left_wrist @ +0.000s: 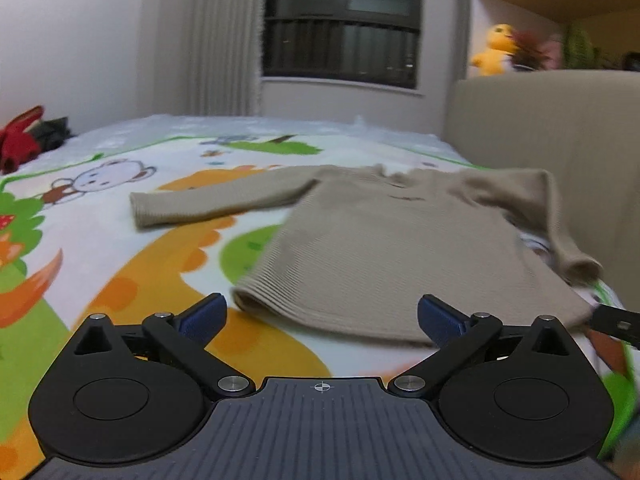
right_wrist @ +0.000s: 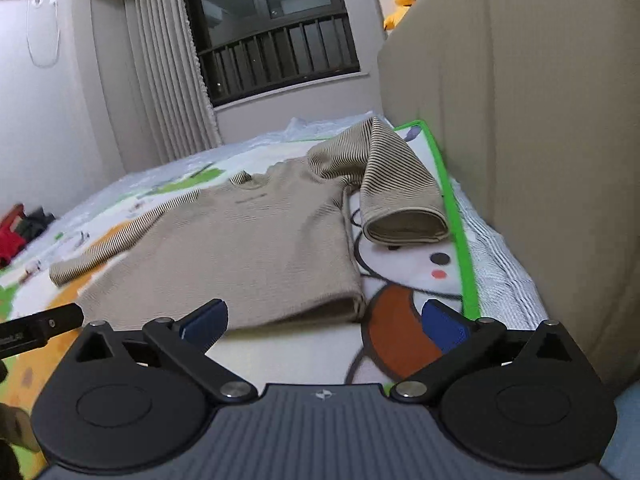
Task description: Fold clothes
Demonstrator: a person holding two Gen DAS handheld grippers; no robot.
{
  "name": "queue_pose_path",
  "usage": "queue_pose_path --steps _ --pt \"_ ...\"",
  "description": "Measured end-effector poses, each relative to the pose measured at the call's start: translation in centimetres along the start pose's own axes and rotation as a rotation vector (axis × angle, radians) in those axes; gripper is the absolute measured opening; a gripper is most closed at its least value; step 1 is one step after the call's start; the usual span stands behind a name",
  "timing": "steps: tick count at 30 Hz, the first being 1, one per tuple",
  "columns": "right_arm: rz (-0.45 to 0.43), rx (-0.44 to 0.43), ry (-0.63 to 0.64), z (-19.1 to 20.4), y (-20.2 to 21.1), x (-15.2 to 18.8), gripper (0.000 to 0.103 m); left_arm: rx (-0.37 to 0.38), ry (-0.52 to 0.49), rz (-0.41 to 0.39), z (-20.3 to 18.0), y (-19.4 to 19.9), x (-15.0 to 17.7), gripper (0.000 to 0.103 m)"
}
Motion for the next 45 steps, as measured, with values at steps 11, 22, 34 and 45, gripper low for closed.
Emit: queue_pose_path --steps 11,22,34,45 --pt "0.008 -0.039 0.045 1.9 1.7 1.3 0.103 0.041 -0.062 0.042 -2.1 1.3 1.9 0.103" --pt "0.016 -0.052 0.057 2.8 1.5 1.5 0.103 0.047 -0.054 0.069 -1.5 1.4 2.6 0.103" --pt "0.032 -0.047 0.05 3.1 1.4 2.2 0.103 0.031 -0.113 0.066 -1.5 1.4 2.8 0.103" --pt "0.023 -0.045 0.06 3.4 1.7 2.2 0.103 0.043 -0.127 0.059 -2.0 1.9 3.0 0.103"
Point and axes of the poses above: each gripper's, at about its wrist camera, not at the fingertips, and y roughly against the way its jaws point, z to its left, x to its underside, the point moved 10 cm from there along -y, roughly the way its jaws point, and after that the axes turned 15 degrees about y, right-handed, at the moved point
